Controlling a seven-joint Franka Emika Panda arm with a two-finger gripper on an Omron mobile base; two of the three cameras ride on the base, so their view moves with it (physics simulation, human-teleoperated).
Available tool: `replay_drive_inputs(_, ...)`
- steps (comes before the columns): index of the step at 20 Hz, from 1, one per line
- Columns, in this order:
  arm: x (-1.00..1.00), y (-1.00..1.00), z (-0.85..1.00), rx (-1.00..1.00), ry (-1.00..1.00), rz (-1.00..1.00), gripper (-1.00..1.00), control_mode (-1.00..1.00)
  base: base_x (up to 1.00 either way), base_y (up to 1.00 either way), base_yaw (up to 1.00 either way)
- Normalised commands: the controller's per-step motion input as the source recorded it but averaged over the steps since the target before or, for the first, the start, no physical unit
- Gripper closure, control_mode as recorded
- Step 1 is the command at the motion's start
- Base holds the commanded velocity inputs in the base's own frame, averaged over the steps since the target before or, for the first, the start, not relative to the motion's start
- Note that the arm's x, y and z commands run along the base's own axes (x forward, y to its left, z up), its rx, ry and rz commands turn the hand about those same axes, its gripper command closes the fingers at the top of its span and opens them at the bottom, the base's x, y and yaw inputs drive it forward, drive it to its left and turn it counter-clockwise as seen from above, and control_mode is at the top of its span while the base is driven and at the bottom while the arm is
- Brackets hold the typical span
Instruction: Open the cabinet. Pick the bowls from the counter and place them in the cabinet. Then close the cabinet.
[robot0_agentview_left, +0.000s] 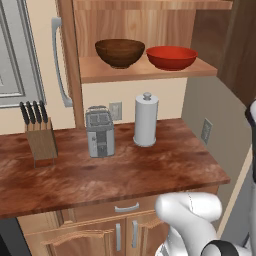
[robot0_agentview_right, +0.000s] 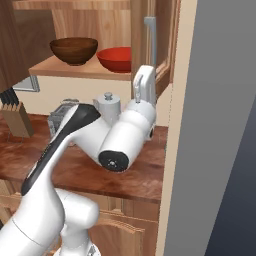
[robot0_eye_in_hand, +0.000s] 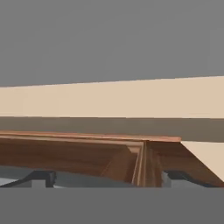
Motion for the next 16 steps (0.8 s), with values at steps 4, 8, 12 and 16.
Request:
replay_drive_inputs(4, 0.66, 1.00, -0.24, 0.03, -0.04, 0.03, -1.00, -1.00, 0.00, 0.00, 0.00)
replay_drive_inputs(8, 0.57, 0.94, -0.03, 0.04, -0.04, 0.03, -1.00, -1.00, 0.00, 0.00, 0.00)
replay_drive_inputs(12, 0.55, 0.82, 0.00, 0.04, -0.07, 0.03, -1.00, -1.00, 0.00, 0.00, 0.00)
replay_drive_inputs(16, 0.62, 0.63, 0.00, 0.02, -0.06, 0.01, -1.00, -1.00, 0.00, 0.00, 0.00)
